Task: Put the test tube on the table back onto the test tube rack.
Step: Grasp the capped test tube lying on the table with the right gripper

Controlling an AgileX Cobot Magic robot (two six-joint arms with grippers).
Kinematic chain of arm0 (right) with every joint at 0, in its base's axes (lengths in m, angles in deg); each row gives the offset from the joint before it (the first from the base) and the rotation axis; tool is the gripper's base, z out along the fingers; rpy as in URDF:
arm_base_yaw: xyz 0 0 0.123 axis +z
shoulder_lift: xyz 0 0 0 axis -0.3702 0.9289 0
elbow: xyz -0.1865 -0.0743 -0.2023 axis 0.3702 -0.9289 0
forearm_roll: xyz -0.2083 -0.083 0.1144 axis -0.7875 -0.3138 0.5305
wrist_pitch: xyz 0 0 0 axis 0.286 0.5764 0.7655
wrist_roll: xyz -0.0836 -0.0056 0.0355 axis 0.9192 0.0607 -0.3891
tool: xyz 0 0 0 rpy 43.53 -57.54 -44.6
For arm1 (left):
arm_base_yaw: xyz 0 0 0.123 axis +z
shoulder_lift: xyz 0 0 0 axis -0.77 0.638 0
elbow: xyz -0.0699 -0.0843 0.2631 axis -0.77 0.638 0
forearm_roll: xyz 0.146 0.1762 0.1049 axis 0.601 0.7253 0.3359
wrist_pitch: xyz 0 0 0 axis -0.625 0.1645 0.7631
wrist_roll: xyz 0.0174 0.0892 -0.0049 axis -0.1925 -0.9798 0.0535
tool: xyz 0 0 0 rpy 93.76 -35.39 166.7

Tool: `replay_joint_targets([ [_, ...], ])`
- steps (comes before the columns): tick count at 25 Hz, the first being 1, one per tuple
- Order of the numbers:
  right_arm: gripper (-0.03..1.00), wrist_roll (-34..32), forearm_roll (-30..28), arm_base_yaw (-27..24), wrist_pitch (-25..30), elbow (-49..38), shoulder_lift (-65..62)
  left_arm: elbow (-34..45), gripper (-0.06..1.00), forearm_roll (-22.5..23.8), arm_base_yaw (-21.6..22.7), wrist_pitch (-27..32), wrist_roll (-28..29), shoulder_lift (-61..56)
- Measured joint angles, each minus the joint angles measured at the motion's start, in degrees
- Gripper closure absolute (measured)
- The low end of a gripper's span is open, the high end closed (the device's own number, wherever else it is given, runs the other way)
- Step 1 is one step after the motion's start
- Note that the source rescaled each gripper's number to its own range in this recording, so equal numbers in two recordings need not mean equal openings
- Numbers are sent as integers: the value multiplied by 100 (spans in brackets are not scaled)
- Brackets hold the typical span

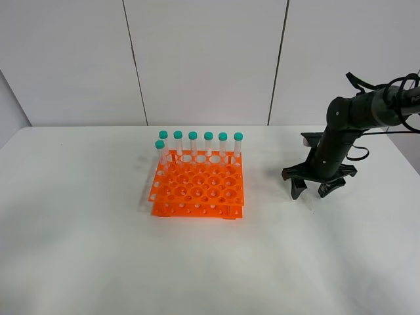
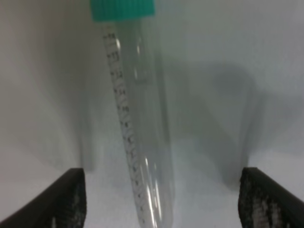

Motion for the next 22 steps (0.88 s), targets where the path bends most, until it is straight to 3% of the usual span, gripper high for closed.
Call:
replay_joint_targets([
  [15,10,0,16,0,1,0,11,0,-6,0,0,0,0,0],
  [19,31,0,19,0,175,0,18,0,-6,0,0,0,0,0],
  [22,61,0,19,0,255,0,18,0,-6,0,0,0,0,0],
])
